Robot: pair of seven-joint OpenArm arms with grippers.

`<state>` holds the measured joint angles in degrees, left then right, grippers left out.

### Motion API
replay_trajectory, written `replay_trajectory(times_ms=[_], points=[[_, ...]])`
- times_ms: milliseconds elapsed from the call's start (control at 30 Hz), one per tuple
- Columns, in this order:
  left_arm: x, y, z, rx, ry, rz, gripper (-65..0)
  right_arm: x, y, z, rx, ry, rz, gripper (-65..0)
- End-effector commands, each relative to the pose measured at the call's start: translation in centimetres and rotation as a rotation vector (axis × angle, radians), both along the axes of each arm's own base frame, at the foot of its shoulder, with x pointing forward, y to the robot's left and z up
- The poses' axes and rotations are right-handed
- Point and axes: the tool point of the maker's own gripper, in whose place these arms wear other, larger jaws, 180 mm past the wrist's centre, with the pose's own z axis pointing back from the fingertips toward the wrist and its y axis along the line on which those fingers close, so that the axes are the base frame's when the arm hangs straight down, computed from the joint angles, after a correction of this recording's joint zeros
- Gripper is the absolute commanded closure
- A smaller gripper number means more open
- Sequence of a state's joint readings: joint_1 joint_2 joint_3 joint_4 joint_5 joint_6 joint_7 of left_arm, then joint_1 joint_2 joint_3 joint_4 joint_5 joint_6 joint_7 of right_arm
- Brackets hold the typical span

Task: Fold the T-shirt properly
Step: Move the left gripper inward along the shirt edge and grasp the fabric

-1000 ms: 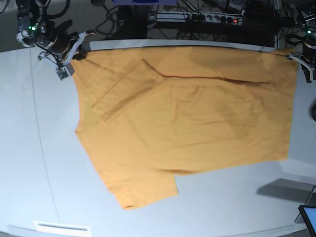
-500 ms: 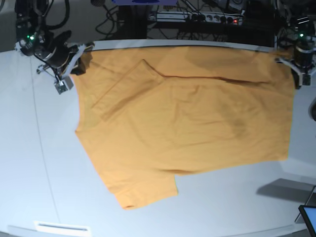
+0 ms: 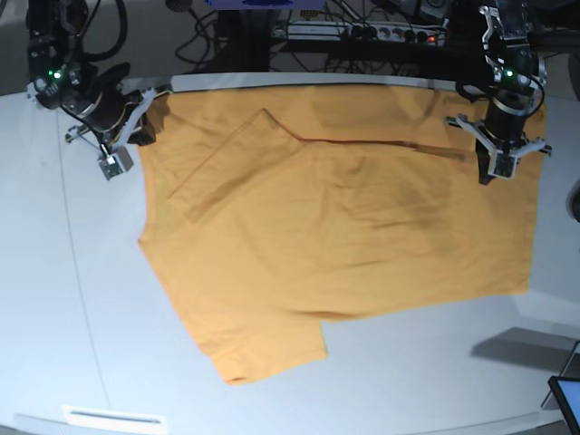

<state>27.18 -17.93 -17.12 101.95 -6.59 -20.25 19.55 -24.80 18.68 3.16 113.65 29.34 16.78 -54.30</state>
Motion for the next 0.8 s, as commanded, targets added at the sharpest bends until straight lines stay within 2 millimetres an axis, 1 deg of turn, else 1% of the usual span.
replay_trajectory(times_ms=[0, 100, 267, 400, 467, 567, 633, 767], points=[[0.4, -0.7, 0.9, -0.003, -0.035, -0.021, 0.0, 0.7, 0.0, 0.9, 0.007, -0.038, -0.001, -0.1], [-0.4, -1.6, 0.0, -0.017, -0.006, -0.039, 0.0, 0.7, -0.1, 0.8, 0.004, -0.039, -0.002, -0.1], [-2.2, -1.6, -1.0, -0.017, 0.042, -0.039, 0.0, 0.8, -0.1, 0.8, 0.004, -0.039, -0.002, -0.1], [-2.9, -2.3, -0.6, -0.014, 0.046, -0.06, 0.0, 0.9, -0.1, 0.9, 0.004, -0.04, -0.002, -0.1], [-2.9, -2.8, 0.0, -0.012, 0.036, -0.076, 0.0, 1.0, -0.1, 0.9, 0.006, -0.043, -0.003, -0.1], [-2.4, -2.8, 0.0, -0.016, 0.025, -0.073, 0.0, 1.0, -0.1, 1.0, 0.006, -0.045, -0.003, -0.1], [-2.0, -3.6, -0.2, -0.028, 0.023, -0.091, 0.0, 1.0, -0.1, 1.0, 0.006, -0.045, -0.003, -0.1], [-2.0, -5.2, -0.8, -0.052, 0.037, -0.124, 0.0, 1.0, -0.1, 0.9, 0.006, -0.043, -0.003, -0.1]])
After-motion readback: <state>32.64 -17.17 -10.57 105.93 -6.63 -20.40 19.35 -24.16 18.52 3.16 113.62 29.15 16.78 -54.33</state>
